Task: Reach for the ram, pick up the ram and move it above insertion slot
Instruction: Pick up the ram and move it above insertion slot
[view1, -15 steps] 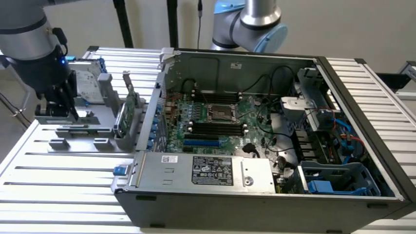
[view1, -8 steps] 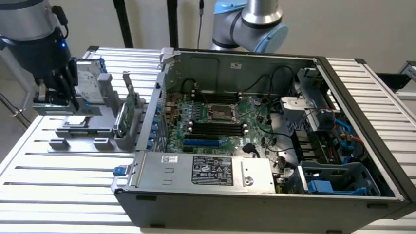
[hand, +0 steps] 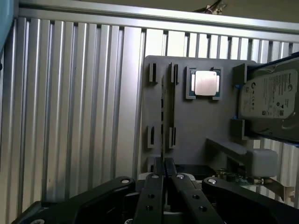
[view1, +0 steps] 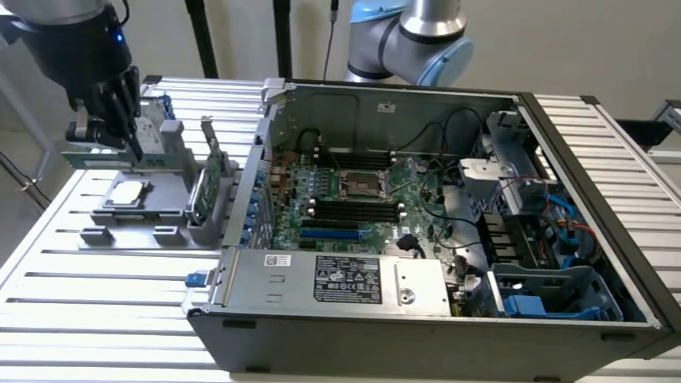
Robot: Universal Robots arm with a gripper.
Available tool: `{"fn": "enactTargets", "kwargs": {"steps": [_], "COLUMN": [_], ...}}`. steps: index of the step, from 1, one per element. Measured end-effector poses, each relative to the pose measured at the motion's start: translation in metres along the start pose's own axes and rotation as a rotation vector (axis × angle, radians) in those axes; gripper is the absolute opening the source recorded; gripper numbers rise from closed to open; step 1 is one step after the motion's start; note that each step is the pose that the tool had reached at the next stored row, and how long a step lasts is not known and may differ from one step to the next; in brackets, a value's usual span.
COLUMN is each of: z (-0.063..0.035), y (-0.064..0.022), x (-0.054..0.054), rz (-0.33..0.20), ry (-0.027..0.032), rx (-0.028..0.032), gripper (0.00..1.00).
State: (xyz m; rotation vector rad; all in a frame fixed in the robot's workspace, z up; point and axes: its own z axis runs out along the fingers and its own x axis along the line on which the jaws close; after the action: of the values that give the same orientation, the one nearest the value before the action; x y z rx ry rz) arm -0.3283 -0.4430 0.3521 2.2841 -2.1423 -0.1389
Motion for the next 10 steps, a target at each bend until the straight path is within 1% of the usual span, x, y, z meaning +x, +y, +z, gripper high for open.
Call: {"fn": "enactTargets", "kwargs": {"steps": [10], "z": [-0.0477], "y": [-0.0422], "x": [0.000], "rz": [-0.003], "ry": [-0.0124], "rx": [-0.0049], "gripper": [0.13]}}
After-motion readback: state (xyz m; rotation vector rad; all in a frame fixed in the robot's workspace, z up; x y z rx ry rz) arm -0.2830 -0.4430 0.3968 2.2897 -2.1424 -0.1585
